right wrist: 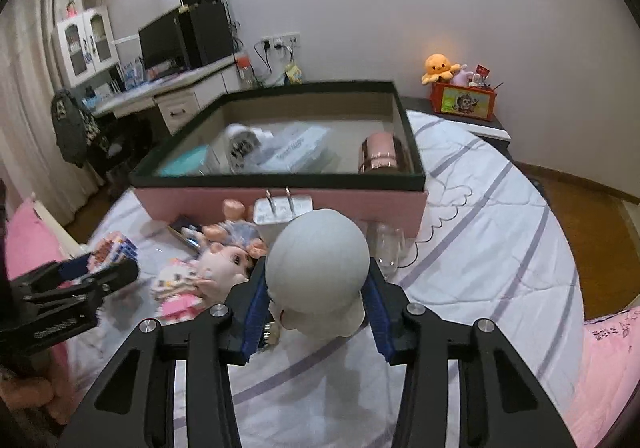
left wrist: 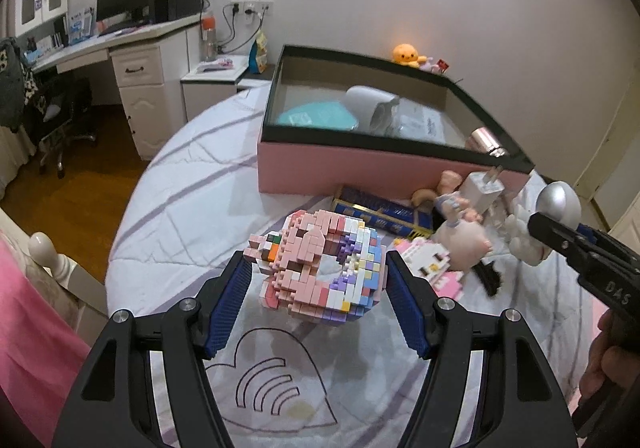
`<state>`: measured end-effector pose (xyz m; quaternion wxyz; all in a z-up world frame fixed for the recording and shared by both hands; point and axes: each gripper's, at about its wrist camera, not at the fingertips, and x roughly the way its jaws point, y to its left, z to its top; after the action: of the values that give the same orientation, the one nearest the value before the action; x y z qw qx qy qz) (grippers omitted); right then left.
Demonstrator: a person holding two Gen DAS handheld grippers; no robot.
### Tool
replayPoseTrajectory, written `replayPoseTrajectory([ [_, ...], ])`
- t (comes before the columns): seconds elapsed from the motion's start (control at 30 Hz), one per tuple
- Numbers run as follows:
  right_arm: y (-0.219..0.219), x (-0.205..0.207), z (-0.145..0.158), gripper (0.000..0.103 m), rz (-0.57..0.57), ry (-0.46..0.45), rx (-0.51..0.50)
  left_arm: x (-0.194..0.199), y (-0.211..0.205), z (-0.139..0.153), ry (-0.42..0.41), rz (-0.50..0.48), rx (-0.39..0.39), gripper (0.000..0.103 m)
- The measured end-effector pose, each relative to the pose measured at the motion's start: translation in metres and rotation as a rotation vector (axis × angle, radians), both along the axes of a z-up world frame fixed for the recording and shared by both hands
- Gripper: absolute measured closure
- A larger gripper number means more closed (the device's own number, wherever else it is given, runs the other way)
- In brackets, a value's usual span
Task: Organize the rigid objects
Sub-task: 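Grasp the pink pixel-block figure with left tool while right tool grasps white lamp, then lower the block figure and lamp into the pink box, open both tools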
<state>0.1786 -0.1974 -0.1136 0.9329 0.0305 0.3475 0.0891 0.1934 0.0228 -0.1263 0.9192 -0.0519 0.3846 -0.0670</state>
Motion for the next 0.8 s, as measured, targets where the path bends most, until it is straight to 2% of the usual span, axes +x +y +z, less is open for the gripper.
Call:
replayPoseTrajectory([
  [0.23, -0.004, -0.027, 0.034, 0.058, 0.021, -0.065, 0.025, -0.019, -0.006, 0.029, -0.066, -0.023, -0.001, 0.034],
  [0.43, -0.004, -0.033, 0.049, 0.058, 0.034, -0.097, 0.036, -0.027, -0.009, 0.049, -0.112, -0.030, 0.000, 0.034],
  [0.63, 0.001, -0.022, 0.062, 0.058, 0.058, -0.115, 0.028, -0.018, -0.009, 0.065, -0.147, -0.041, 0.004, 0.034],
  [0.8, 0.004, 0.004, 0.079, 0.058, 0.070, -0.134, 0.016, 0.009, -0.009, 0.084, -0.196, -0.045, 0.017, 0.034],
])
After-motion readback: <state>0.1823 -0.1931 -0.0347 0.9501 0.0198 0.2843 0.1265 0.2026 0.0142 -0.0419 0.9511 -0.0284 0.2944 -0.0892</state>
